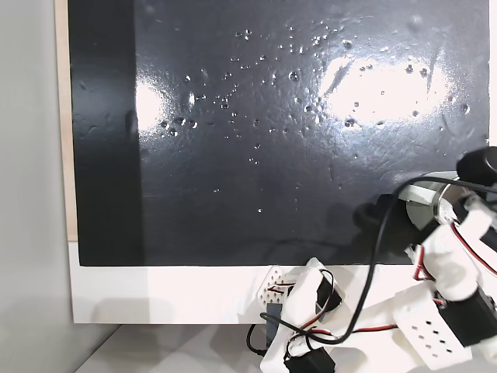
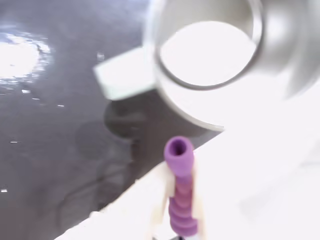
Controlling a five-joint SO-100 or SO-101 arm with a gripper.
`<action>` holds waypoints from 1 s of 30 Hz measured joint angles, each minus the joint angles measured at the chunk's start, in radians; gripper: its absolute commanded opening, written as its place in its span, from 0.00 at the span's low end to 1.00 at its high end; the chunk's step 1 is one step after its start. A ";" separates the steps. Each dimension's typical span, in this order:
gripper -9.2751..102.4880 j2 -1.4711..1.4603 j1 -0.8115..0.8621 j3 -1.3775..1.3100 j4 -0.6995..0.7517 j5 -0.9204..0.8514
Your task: Grasp a pengrip and put it in the cup.
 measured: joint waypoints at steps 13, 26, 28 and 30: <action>0.08 -0.101 0.091 0.000 -0.247 -0.052; 0.10 -0.120 0.051 0.034 -0.422 0.043; 0.20 -0.127 0.049 0.034 -0.422 0.054; 0.34 -0.137 0.044 0.035 -0.422 0.054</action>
